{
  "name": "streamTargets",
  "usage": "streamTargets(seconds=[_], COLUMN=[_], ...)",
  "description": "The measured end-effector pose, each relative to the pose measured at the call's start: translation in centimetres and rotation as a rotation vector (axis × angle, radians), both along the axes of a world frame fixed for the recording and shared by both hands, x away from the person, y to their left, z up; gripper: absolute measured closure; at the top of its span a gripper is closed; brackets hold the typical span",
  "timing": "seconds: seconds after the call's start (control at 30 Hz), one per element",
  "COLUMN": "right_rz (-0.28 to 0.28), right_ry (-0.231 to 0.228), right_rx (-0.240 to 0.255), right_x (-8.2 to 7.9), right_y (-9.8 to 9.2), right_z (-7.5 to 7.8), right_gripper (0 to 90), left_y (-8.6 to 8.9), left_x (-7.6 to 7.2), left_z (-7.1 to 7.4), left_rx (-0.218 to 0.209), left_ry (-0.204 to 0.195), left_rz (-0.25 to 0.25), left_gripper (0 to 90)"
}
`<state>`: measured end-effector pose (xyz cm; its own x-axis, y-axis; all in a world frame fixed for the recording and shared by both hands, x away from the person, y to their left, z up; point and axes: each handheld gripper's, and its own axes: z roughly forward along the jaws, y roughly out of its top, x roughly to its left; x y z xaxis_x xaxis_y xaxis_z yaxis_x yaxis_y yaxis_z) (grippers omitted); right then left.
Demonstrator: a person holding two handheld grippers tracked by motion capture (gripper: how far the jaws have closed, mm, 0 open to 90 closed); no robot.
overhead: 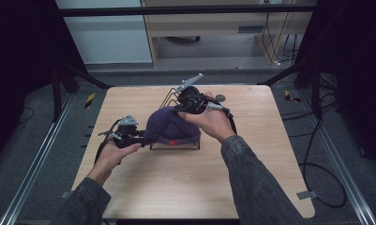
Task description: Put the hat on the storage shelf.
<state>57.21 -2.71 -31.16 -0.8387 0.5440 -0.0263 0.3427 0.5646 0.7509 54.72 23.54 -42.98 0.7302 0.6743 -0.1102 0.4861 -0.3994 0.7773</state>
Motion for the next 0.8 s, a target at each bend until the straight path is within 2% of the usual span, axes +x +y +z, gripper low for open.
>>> streamTargets(seconds=[0.1,0.13,0.23,0.53,0.8], right_rz=[-0.004,-0.003,0.000,-0.001,-0.006], right_ry=[0.008,0.016,0.021,0.023,0.026], right_rx=[-0.007,-0.008,-0.004,-0.005,0.009], right_x=[0.02,0.06,0.16,0.12,-0.03], right_y=[0.16,0.23,0.32,0.35,0.33], right_z=[-0.42,-0.62,-0.85,-0.92,-0.87], right_gripper=[79.0,78.9,78.8,75.8,67.0], left_y=[0.12,0.16,0.18,0.09,0.06], left_x=[-0.08,-0.10,-0.05,-0.04,0.06], left_z=[0.08,0.09,0.00,-0.08,-0.35], left_rx=[0.002,0.012,0.026,0.035,0.058], left_ry=[-0.006,-0.006,-0.008,-0.007,0.000], left_rz=[-0.003,-0.006,-0.001,0.015,0.019], left_gripper=[58.4,63.4,67.7,67.7,67.4])
